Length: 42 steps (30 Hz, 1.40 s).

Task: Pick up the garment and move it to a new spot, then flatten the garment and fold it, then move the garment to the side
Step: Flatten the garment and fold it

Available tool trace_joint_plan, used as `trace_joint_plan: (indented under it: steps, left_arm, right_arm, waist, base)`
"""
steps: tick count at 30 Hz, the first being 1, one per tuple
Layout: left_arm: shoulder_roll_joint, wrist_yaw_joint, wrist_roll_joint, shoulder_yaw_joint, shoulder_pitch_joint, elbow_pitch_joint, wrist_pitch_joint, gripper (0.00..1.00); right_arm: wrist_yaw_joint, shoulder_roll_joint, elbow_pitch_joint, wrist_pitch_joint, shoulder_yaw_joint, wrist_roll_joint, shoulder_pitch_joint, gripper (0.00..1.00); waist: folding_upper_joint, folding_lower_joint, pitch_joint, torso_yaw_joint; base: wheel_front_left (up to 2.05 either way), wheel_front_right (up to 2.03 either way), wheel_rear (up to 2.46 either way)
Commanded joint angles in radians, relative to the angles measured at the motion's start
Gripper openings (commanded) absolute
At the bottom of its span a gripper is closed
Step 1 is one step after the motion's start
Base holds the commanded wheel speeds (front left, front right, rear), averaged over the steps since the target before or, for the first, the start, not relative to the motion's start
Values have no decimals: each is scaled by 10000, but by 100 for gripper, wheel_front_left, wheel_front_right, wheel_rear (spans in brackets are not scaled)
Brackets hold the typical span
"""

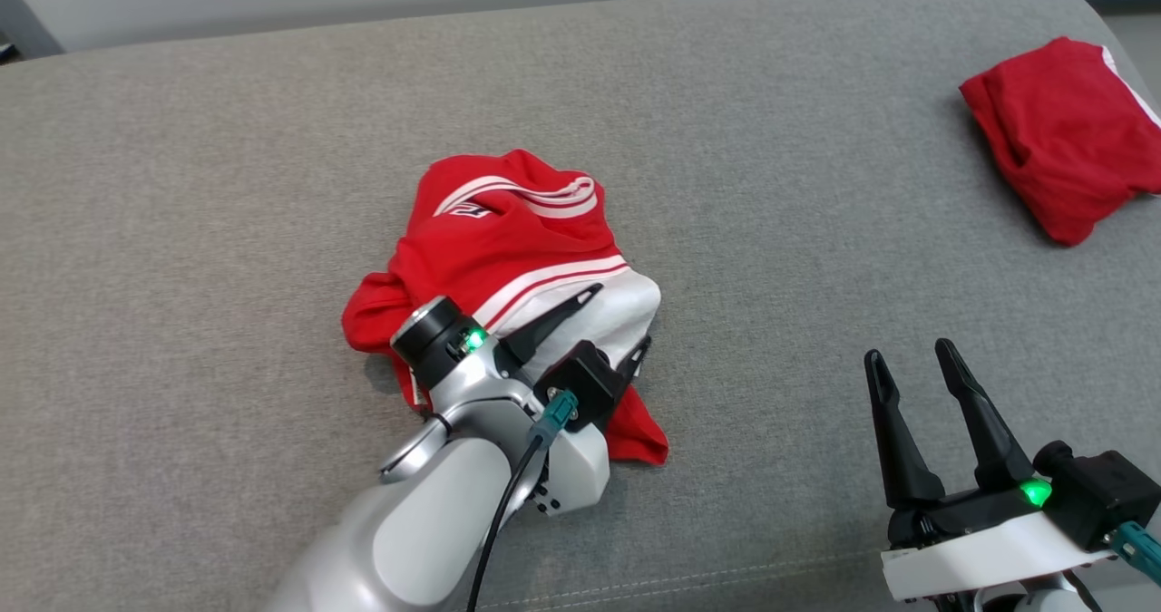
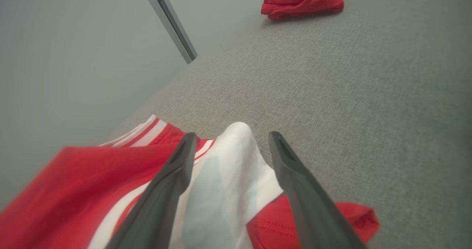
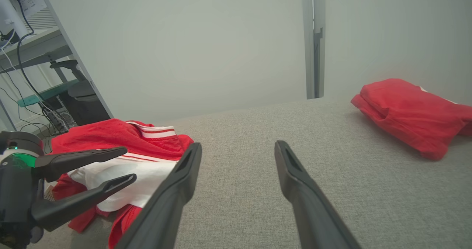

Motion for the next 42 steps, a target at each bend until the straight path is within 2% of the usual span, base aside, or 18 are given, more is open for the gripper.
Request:
trace_joint_plan:
  steps: [1,5,6,7,11,16,19,21,24,30,31,32,36,42]
  left_arm:
    - [59,149,196,217,-535,38,48,100]
    - [59,381,372,41,-1088,970,101,100]
    - [59,441,404,6,-1196,1169,66,33]
    - [59,511,409,-10,-1285,1329,-18,0]
    - [59,609,36,51,-1452,1745,-353,0]
    - [59,751,-1143,652,-1478,1348,-822,0]
    - [59,859,-2343,1585,-1222,562,-953,0]
    - [59,694,-3587,2529,-850,-87,-973,0]
    - [115,539,-4471,3804,-403,-699,-978,0]
    - [262,239,-4766,5404,213,-1298,-981,0]
    - [242,161,-4678,5782,422,-1553,-981,0]
    - [232,126,-4604,5959,526,-1695,-981,0]
    - [193,-79,-4353,6651,914,-2163,-982,0]
    - [158,-451,-4128,7460,1311,-2747,-982,0]
  right_arm:
    - [12,-114,-202,-118,253,2,-302,100]
    - [12,-85,-176,-118,436,10,-463,100]
    - [12,-97,-144,-118,572,22,-504,100]
    - [12,-118,-94,-118,736,48,-550,100]
    - [12,-229,276,-118,1381,339,-692,100]
    - [12,-488,1340,-118,2525,1079,-1036,100]
    - [12,-513,1971,-118,3125,1796,-1458,100]
    - [12,-472,2576,-118,3445,2470,-1760,100]
    - [12,-552,3574,-118,4187,3051,-2400,100]
    - [12,-699,5389,74,5888,3973,-3456,100]
    - [12,-670,5833,203,6260,4338,-3693,33]
    - [12,-660,5998,260,6446,4509,-3797,0]
    - [12,-770,6457,177,6967,4863,-4202,0]
    - [12,-1193,6530,-94,6438,4902,-4606,0]
  waist:
    - [0,0,150,-186]
    - [0,0,250,-307]
    - [0,0,255,-318]
    - [0,0,251,-321]
    - [0,0,173,-135]
    - [0,0,145,362]
    - [0,0,200,729]
    - [0,0,264,981]
    - [0,0,363,1364]
    - [0,0,563,1855]
    - [0,0,628,1923]
    - [0,0,651,1933]
    - [0,0,716,1885]
    - [0,0,681,1664]
  base:
    - [0,0,0]
    - [0,0,0]
    - [0,0,0]
    - [0,0,0]
    - [0,0,0]
    - [0,0,0]
    - [0,0,0]
    - [0,0,0]
    - [0,0,0]
    - [0,0,0]
    - [0,0,0]
    - [0,0,0]
    - [0,0,0]
    - [0,0,0]
